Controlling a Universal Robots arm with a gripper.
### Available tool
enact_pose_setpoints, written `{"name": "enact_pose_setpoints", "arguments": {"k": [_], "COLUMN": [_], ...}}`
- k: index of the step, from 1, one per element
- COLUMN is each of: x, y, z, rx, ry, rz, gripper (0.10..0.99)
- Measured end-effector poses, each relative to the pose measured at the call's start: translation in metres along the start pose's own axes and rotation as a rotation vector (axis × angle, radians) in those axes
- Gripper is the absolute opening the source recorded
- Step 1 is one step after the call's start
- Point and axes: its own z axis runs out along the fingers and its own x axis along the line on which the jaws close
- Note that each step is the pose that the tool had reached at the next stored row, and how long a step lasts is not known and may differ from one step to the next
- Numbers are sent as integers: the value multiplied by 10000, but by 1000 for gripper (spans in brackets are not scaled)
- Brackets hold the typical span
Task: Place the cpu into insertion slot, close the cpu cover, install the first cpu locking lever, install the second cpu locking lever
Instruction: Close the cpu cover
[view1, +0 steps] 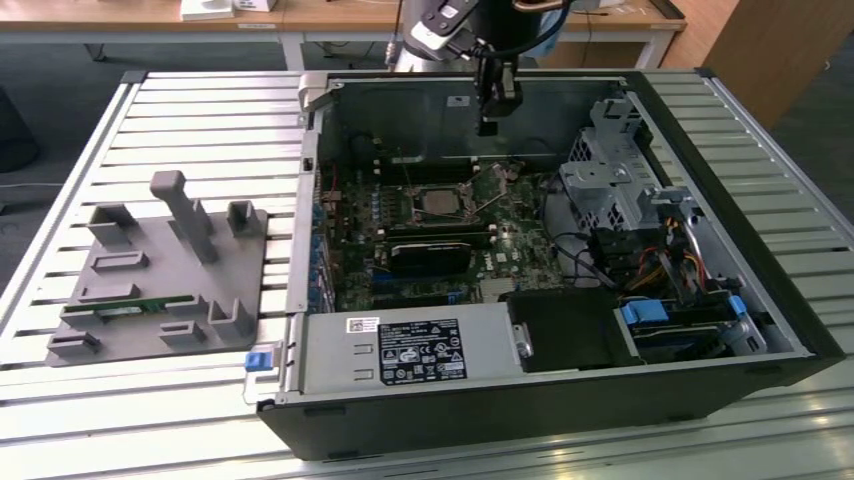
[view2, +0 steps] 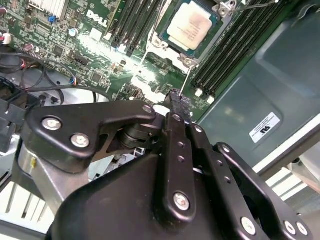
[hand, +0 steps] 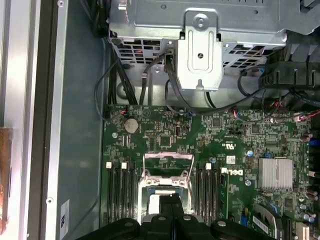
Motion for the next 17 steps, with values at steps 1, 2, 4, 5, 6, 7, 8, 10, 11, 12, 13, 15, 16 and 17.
{"name": "enact_pose_setpoints", "arguments": {"k": [1,2,4,5,6,7,8,10,11,12,13,15,16,17], "x": [0,0,0,0,0,0,0,0,0,0,0,1,1,1], "y": [2,3,4,6,7,8,9,10,10,10,11,14,19,26], "z": [2,5,10,12,14,17,19,25,29,33,37,50,60,72], "rx": [0,-1,0,0,0,0,0,0,0,0,0,0,0,0], "ry": [0,1,0,-1,0,0,0,0,1,0,0,1,0,0], "rz": [-2,-2,-1,-2,-2,-1,0,-1,0,1,1,-1,0,1], "gripper": [106,106,106,106,106,106,106,106,106,106,106,106,106,106]}}
